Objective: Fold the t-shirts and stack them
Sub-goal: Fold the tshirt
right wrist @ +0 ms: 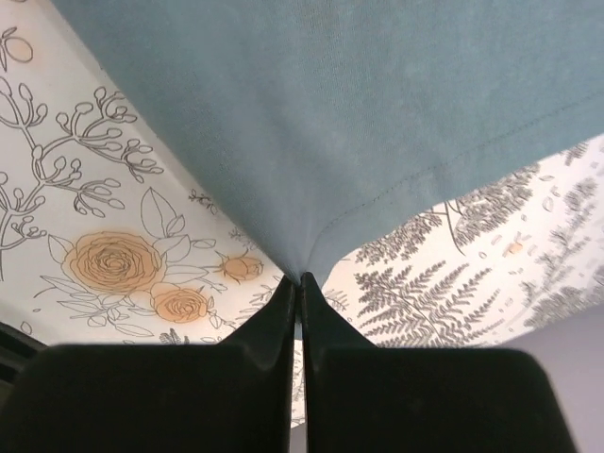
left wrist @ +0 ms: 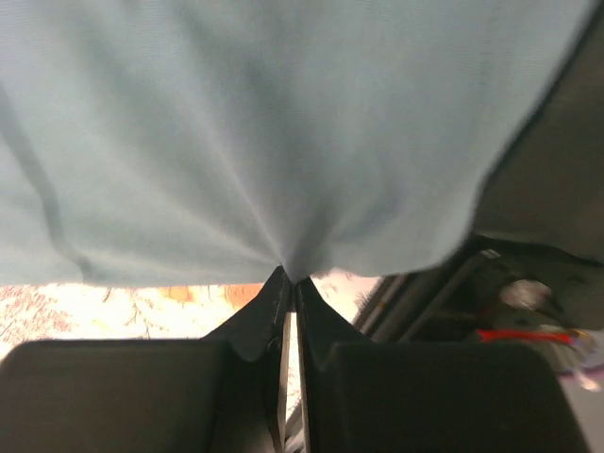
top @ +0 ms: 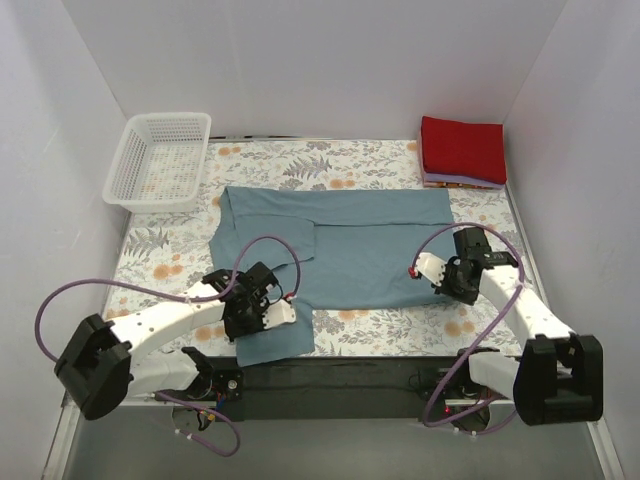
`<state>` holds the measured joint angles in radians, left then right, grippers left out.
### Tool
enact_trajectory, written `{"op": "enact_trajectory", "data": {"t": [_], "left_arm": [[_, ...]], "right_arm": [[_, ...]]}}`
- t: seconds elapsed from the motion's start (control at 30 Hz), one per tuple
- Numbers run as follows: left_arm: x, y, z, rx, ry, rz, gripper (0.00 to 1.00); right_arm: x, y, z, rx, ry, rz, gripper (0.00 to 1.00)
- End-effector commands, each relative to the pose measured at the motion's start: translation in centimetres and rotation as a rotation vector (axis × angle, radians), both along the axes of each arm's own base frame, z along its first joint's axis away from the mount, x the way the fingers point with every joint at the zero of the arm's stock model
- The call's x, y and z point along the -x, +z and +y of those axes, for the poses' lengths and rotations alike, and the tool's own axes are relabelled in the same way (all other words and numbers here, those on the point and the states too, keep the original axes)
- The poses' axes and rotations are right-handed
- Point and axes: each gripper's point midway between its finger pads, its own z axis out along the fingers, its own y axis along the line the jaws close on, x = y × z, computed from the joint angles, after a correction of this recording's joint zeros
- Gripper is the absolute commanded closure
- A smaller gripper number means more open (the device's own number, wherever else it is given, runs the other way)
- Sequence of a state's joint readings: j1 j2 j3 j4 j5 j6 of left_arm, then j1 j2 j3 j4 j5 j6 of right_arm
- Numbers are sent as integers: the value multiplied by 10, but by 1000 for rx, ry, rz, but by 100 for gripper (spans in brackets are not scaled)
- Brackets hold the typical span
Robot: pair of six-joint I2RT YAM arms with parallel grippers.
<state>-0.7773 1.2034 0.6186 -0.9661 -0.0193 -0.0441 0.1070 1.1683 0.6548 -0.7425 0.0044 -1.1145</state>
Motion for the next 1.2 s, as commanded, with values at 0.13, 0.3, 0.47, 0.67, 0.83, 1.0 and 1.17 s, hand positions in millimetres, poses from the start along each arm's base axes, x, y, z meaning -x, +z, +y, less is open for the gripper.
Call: {"op": "enact_trajectory", "data": {"t": [0.13,0.3,0.47,0.67,0.83,1.0,1.17], "left_arm": [[-23,78,-15,156,43,-119,100],[-67,96,-13,171,49,-185,100],[-126,114,-11,184,83,-253,100],[-184,128,-11,176,85,-316,100],[-225,126,-8,162,99,-309,100],[-258,128,-7,164,102,-326,100],[-283,117,0,165,123,-333,100]], "right_arm": [[18,28,-6,21,67,-74,99],[-7,43,-1,-27,44,-62,99],[-34,54,-1,-29,49,-60,99],[-60,60,-3,-28,63,-53,99],[-85,60,-2,-38,64,-39,99],[-105,55,-6,-38,67,-13,99],[-130,49,-8,-37,71,4,99]]}}
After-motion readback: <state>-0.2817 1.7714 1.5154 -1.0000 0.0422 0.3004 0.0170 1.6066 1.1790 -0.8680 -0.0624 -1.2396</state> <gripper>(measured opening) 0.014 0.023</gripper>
